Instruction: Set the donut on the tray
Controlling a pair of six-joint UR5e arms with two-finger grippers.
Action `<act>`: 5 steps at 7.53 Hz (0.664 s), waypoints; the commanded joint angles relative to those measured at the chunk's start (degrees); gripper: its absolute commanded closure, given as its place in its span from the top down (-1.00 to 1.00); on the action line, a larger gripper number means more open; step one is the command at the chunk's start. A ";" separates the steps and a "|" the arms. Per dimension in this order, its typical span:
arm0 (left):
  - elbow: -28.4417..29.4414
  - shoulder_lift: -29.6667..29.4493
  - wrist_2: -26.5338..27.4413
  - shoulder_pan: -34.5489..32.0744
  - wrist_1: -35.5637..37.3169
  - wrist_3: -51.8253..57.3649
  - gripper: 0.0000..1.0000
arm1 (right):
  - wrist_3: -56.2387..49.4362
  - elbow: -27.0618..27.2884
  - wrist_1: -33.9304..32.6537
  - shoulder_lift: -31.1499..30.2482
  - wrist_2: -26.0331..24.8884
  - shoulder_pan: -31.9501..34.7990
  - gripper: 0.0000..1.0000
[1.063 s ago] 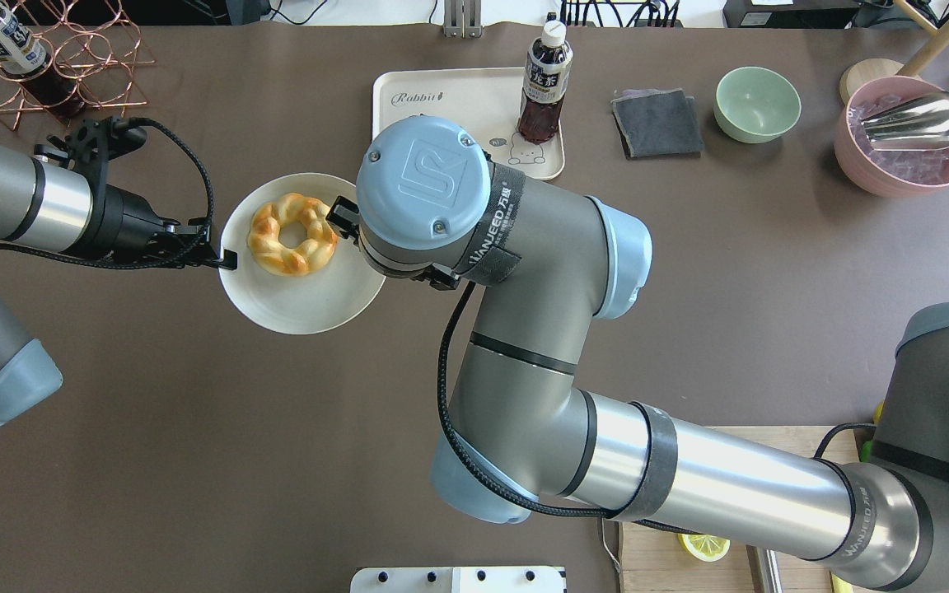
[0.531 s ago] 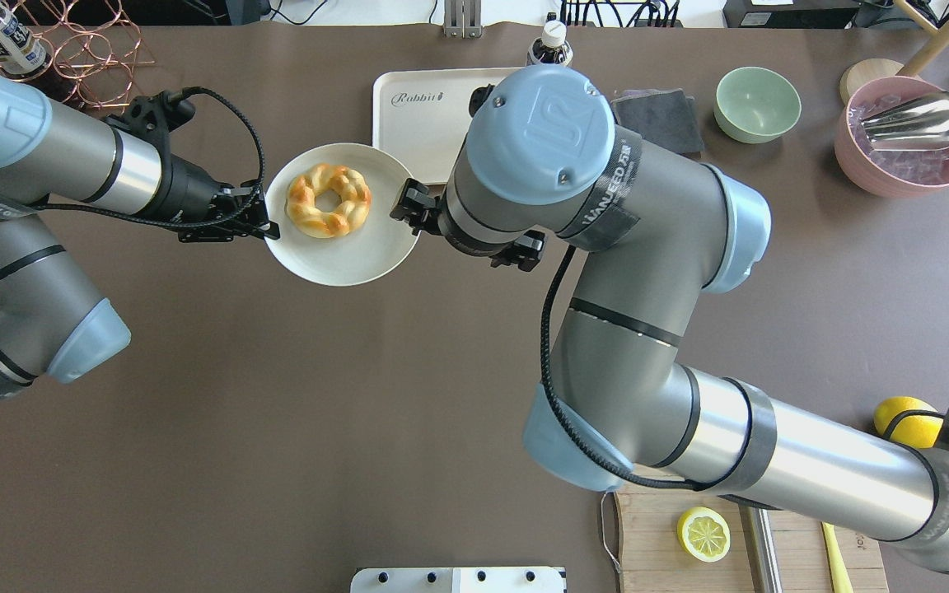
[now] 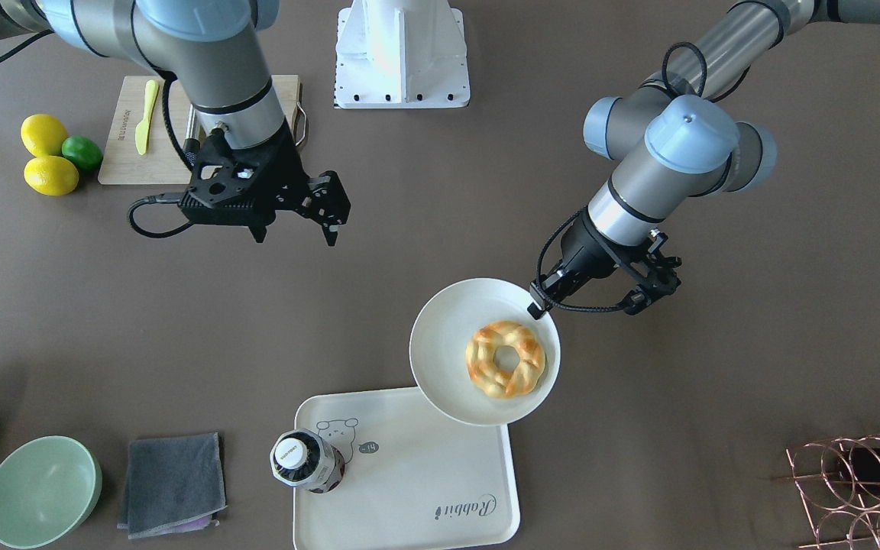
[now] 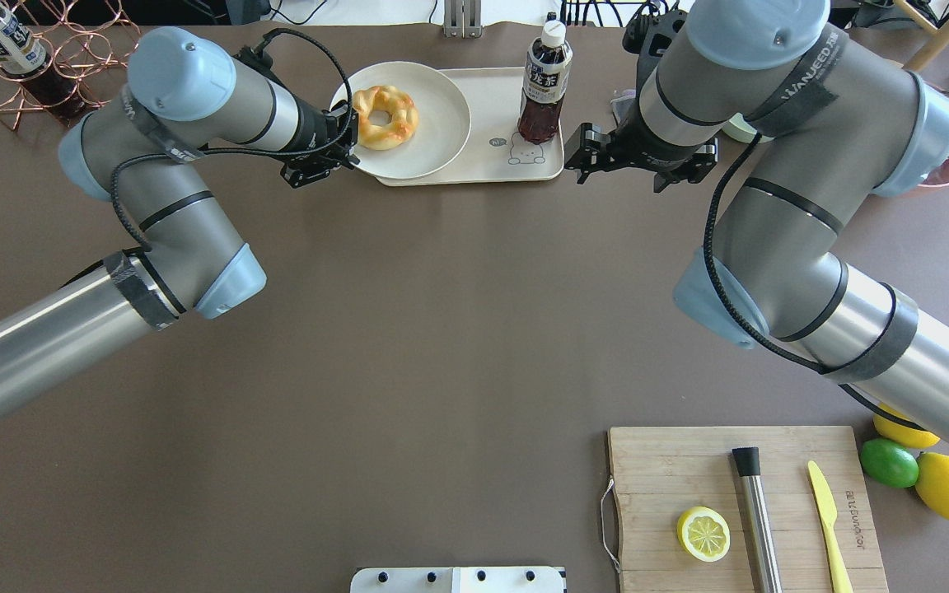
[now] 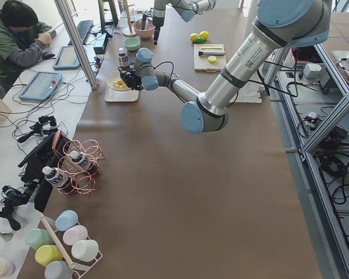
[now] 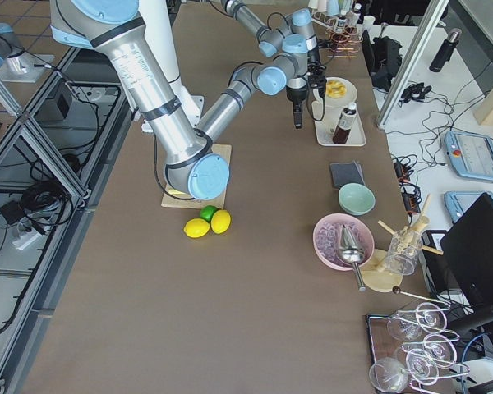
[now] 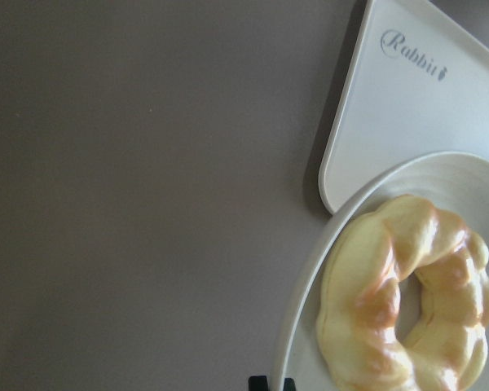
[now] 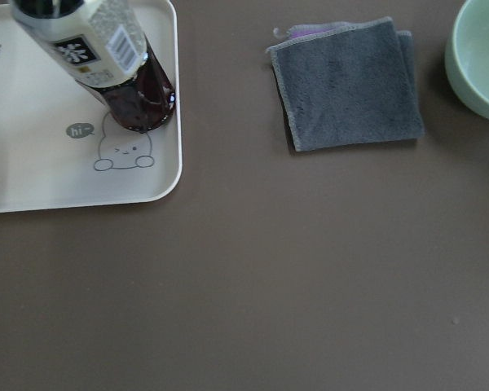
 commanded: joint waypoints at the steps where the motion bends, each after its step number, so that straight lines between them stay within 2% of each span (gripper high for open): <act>1: 10.27 -6.66 5.94 0.71 -0.13 -3.05 -1.00 | -11.78 -0.11 0.26 -7.27 1.92 5.56 1.00; 3: 13.87 -9.21 10.57 3.67 -0.22 -2.87 -1.00 | -19.87 -0.02 0.44 -11.59 4.29 9.00 1.00; 4: 15.55 -10.53 13.30 5.35 -0.22 -2.96 -1.00 | -21.65 -0.11 3.05 -14.14 4.56 9.97 1.00; 5: 15.57 -10.89 13.42 5.45 -0.31 -2.96 -0.99 | -22.19 -0.28 7.51 -16.95 4.91 10.59 1.00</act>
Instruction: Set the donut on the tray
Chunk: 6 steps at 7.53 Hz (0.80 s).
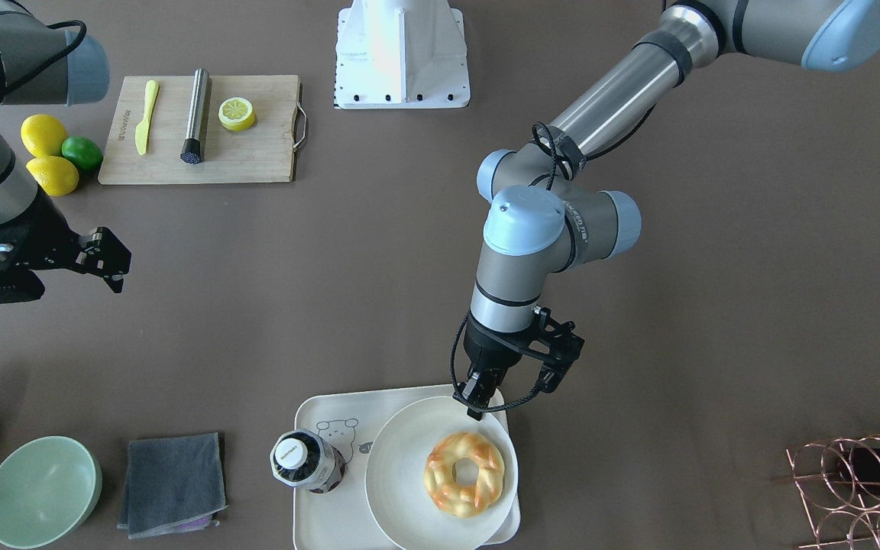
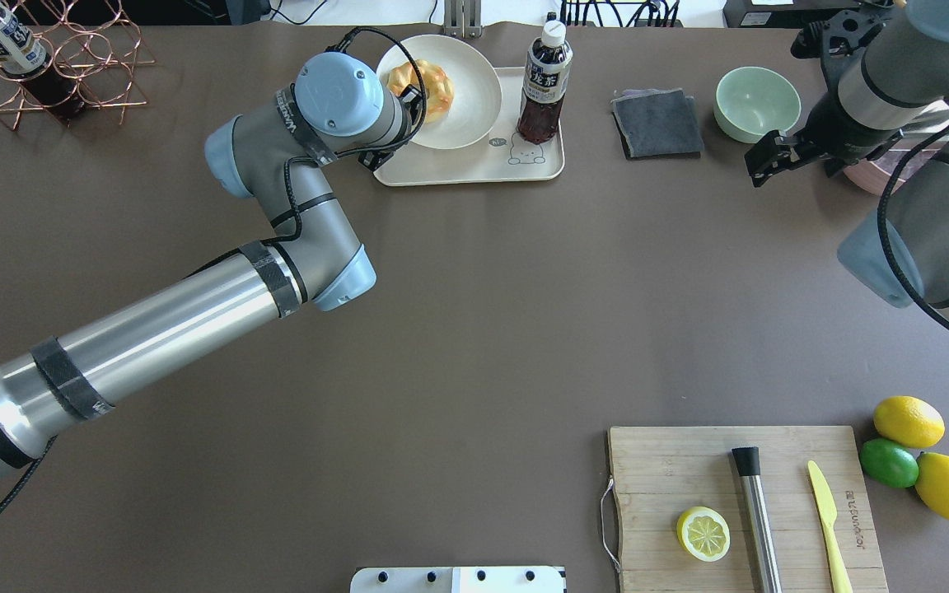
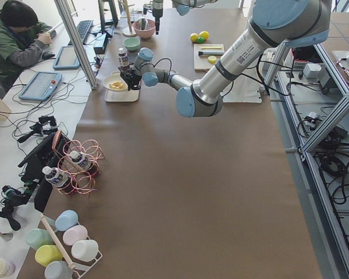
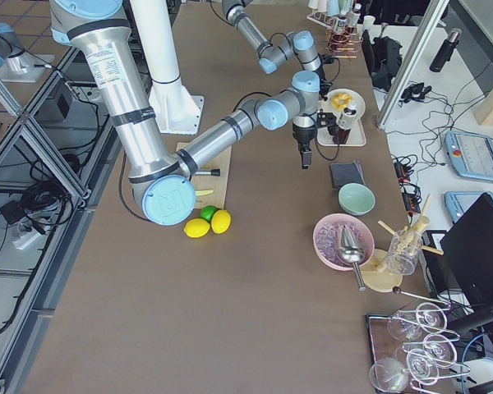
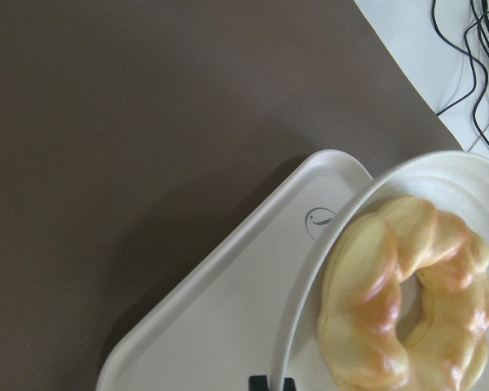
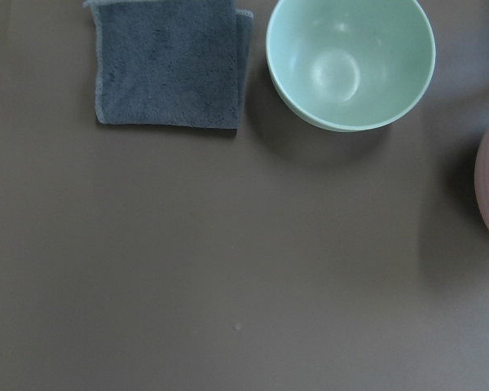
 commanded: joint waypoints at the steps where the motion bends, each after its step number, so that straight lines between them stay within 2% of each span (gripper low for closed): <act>1: 1.08 -0.65 2.22 1.04 0.08 2.85 0.97 | -3.39 -1.52 7.30 -5.02 2.88 2.60 1.00; 2: -1.36 0.49 1.61 0.34 0.34 6.44 0.97 | -5.23 -2.32 7.31 -5.20 3.16 3.57 1.00; 3: -7.56 3.98 -1.88 -0.10 3.74 11.44 0.97 | -8.29 -3.54 7.31 -5.38 3.25 5.06 1.00; 4: -16.15 10.36 -8.35 -1.32 6.21 19.32 0.97 | -11.54 -4.16 7.23 -6.16 3.60 7.16 1.00; 5: -24.16 17.39 -15.38 -3.51 7.54 25.66 0.97 | -15.84 -6.09 7.31 -6.78 6.04 9.97 1.00; 6: -30.07 22.16 -20.24 -6.49 10.08 32.51 0.97 | -22.06 -8.63 7.31 -7.48 7.11 13.65 1.00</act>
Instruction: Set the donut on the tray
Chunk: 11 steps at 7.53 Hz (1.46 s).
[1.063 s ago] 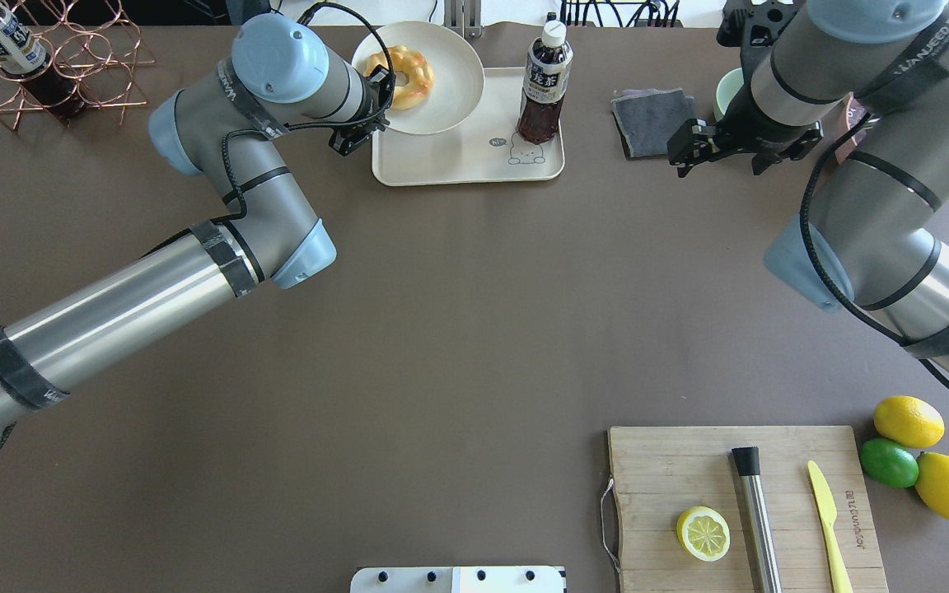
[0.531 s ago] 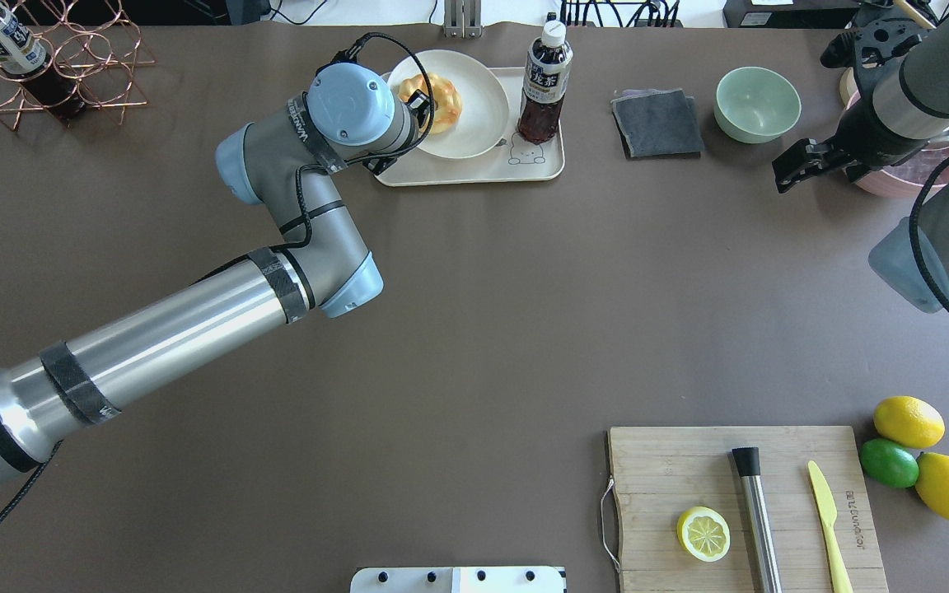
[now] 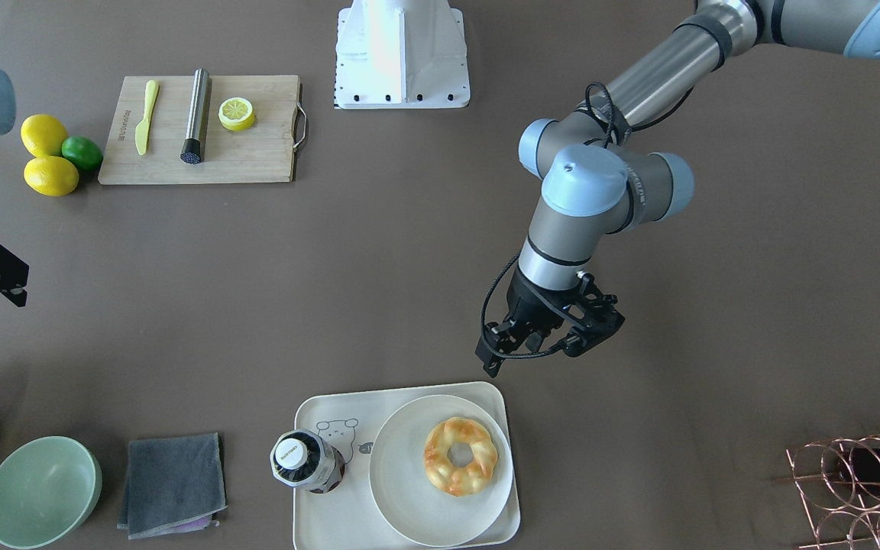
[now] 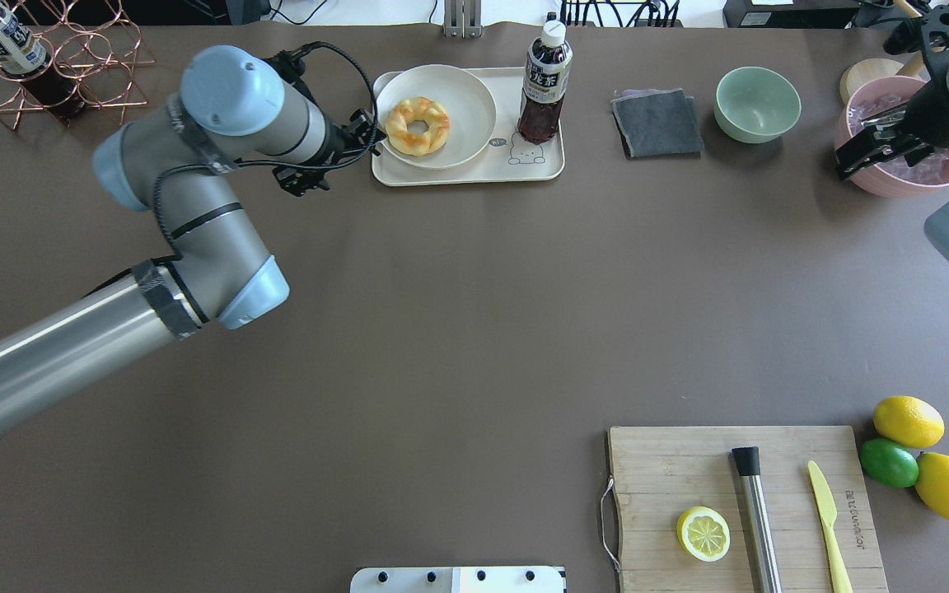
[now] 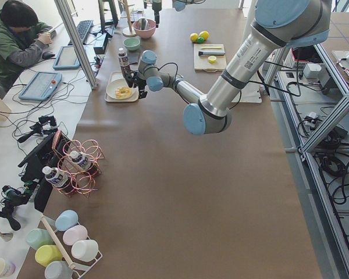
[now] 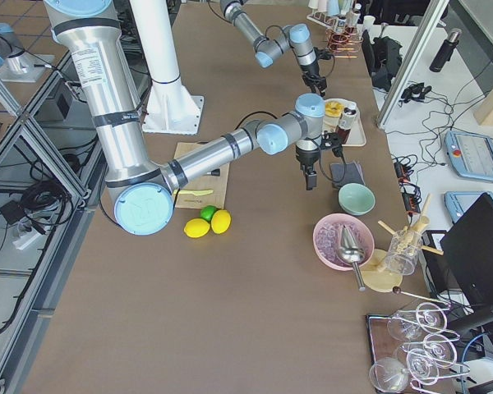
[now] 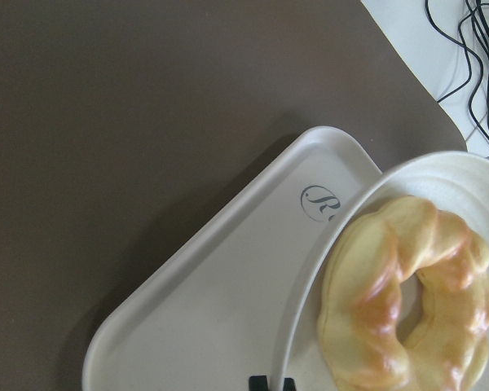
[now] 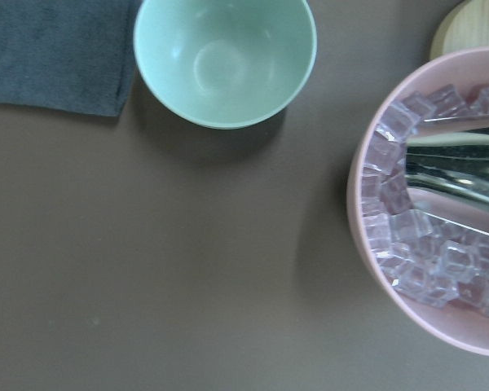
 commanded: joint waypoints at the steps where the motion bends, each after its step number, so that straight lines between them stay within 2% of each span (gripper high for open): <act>1: -17.17 13.75 -10.87 -6.02 9.17 18.55 0.97 | -15.39 -6.00 -0.12 -1.78 3.82 9.51 1.00; 3: -27.21 24.99 -12.97 -13.72 20.25 42.92 0.97 | -27.88 -10.83 -0.64 -3.19 6.29 17.42 1.00; 4: -27.42 30.09 -16.99 -20.73 21.00 55.06 0.97 | -31.94 -12.51 -0.65 -4.15 6.38 20.33 1.00; 5: -26.12 34.06 -20.69 -27.85 21.18 68.76 0.97 | -34.16 -12.53 -0.73 -6.33 6.38 22.71 1.00; 6: -24.62 36.88 -23.59 -32.88 21.18 77.34 0.97 | -35.48 -12.53 -0.73 -8.27 6.90 24.73 1.00; 8: -23.73 39.28 -28.26 -39.41 26.85 83.37 0.97 | -35.67 -12.27 -3.52 -9.87 6.91 27.64 1.00; 10: -18.58 42.18 -28.36 -45.20 28.39 100.97 0.97 | -35.76 -12.52 -4.60 -10.40 6.91 28.18 1.00; 11: -17.85 44.19 -28.54 -47.50 27.95 105.50 0.97 | -35.76 -12.53 -4.17 -11.88 6.38 28.18 1.00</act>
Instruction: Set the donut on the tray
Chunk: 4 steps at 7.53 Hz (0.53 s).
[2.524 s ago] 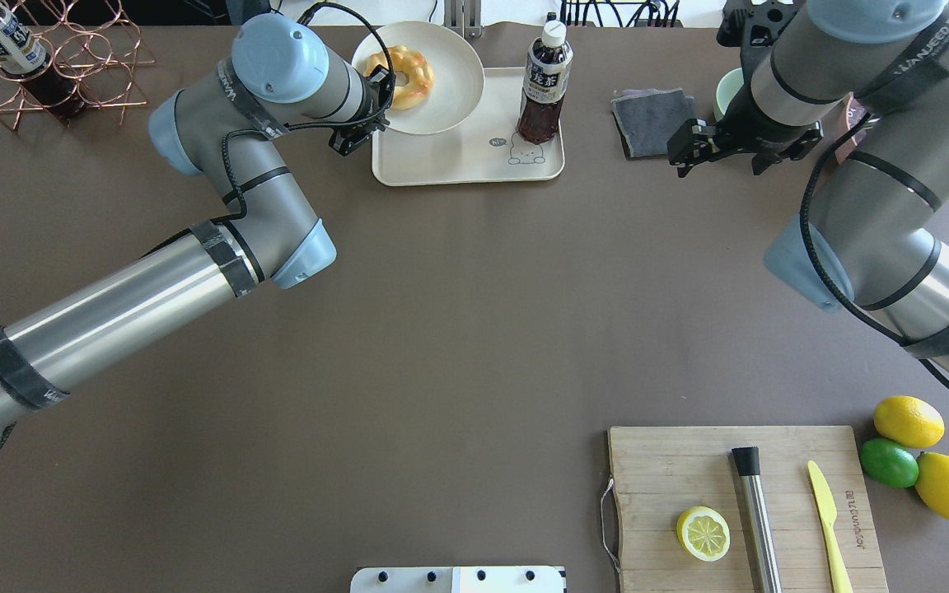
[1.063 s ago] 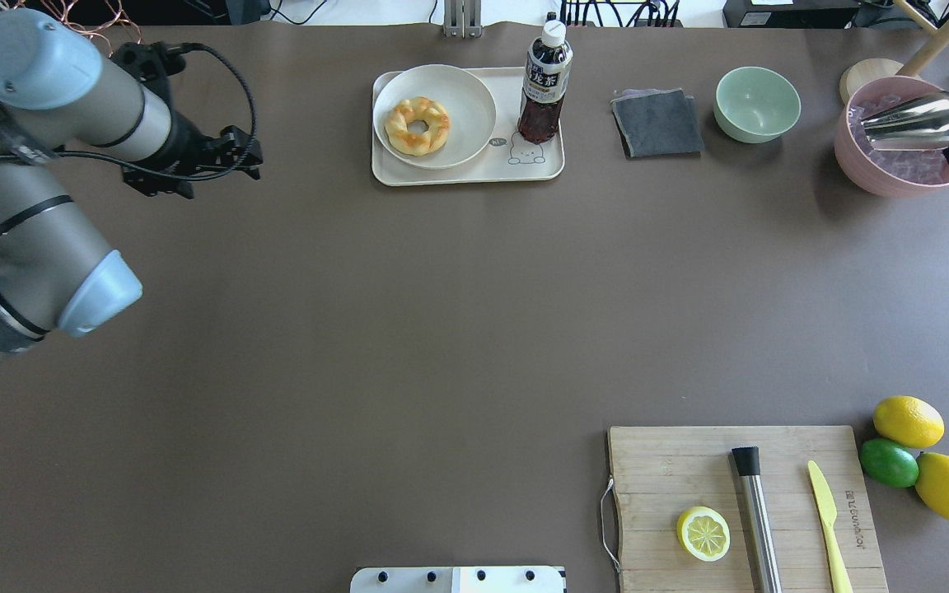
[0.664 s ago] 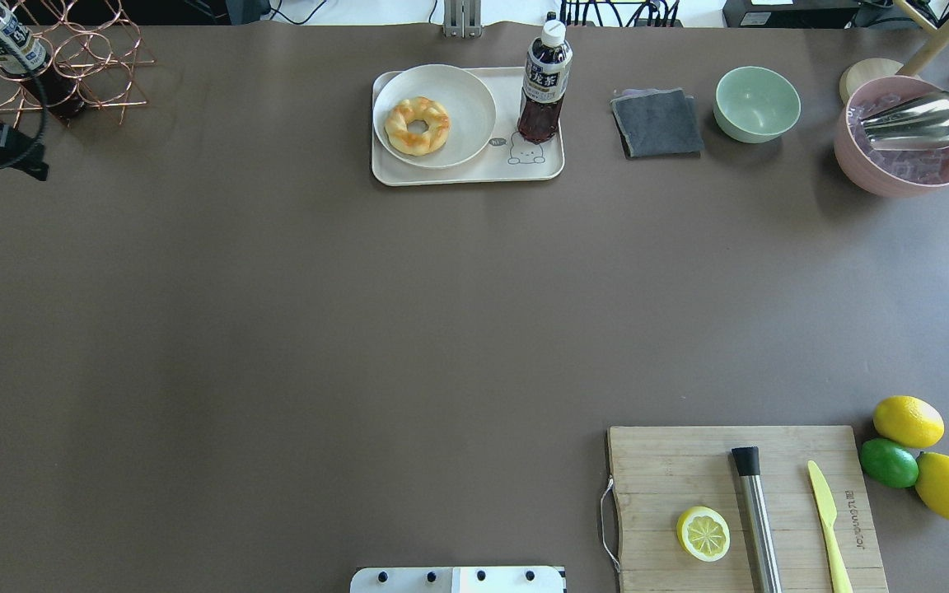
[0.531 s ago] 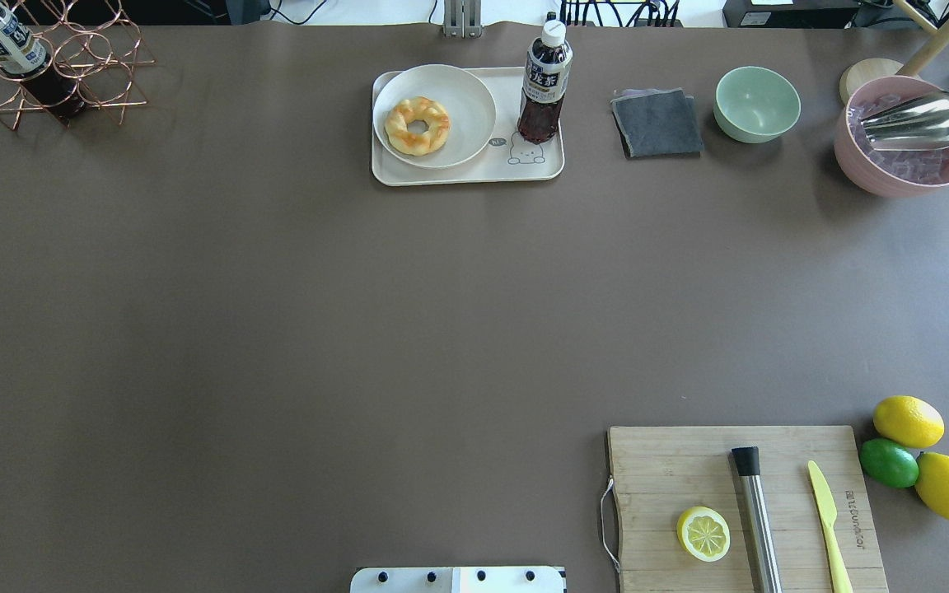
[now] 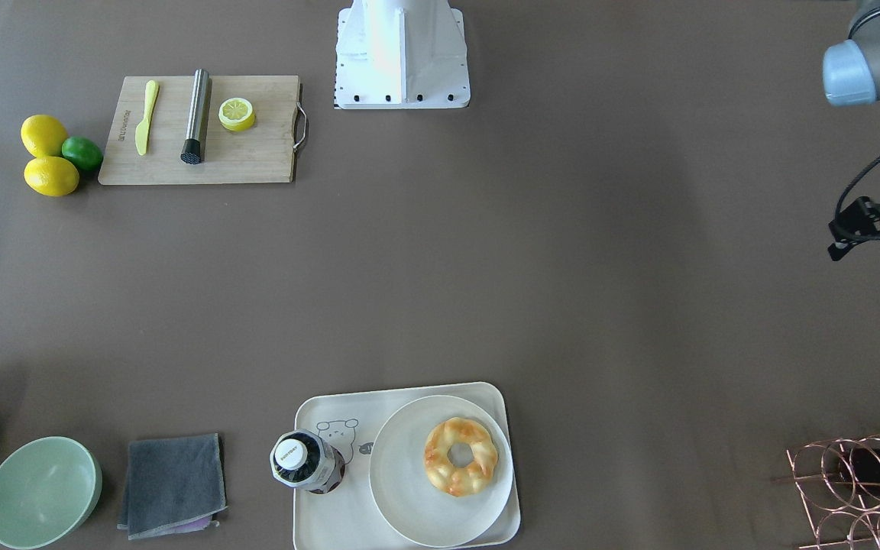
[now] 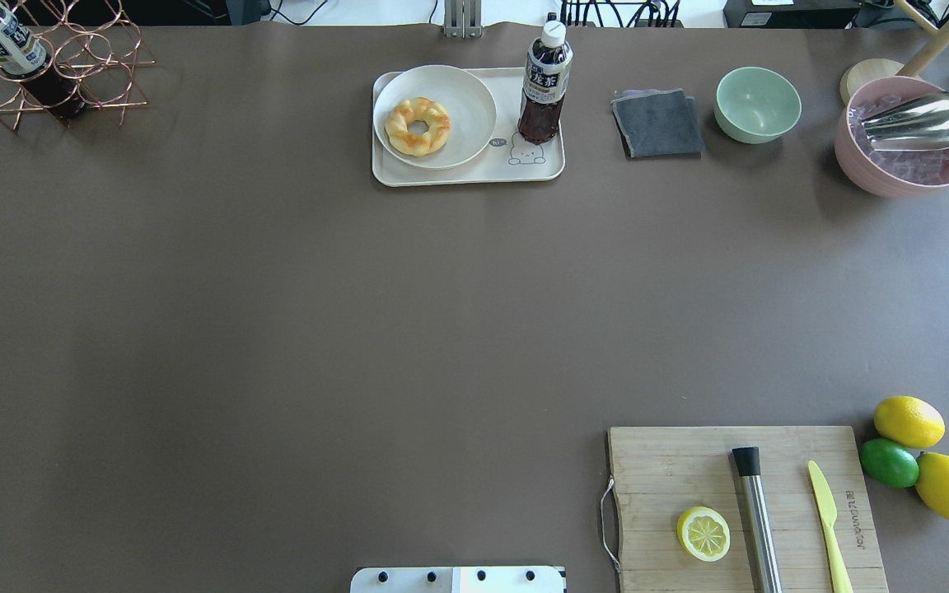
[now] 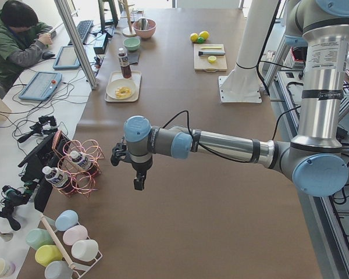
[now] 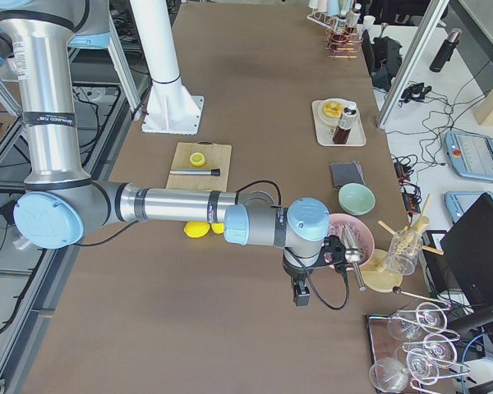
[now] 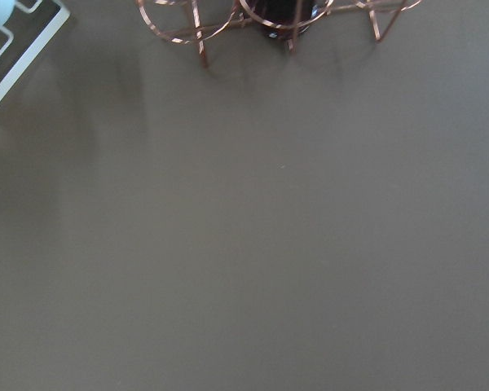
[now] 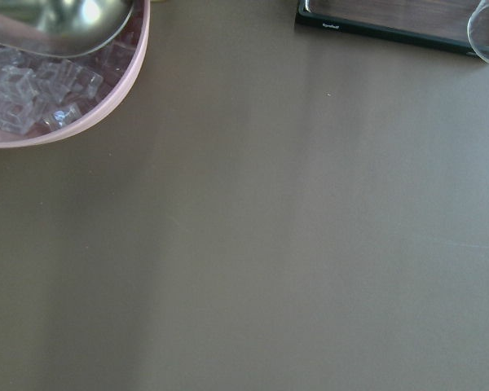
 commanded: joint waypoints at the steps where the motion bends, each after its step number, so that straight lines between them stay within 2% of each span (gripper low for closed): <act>1: 2.77 4.07 -0.60 -5.70 0.88 11.75 0.97 | 0.20 0.06 -0.05 -2.50 0.03 0.34 1.00; 4: 2.94 3.38 -0.51 -7.19 1.67 11.14 0.97 | 0.21 0.07 0.13 -2.51 -0.05 0.34 1.00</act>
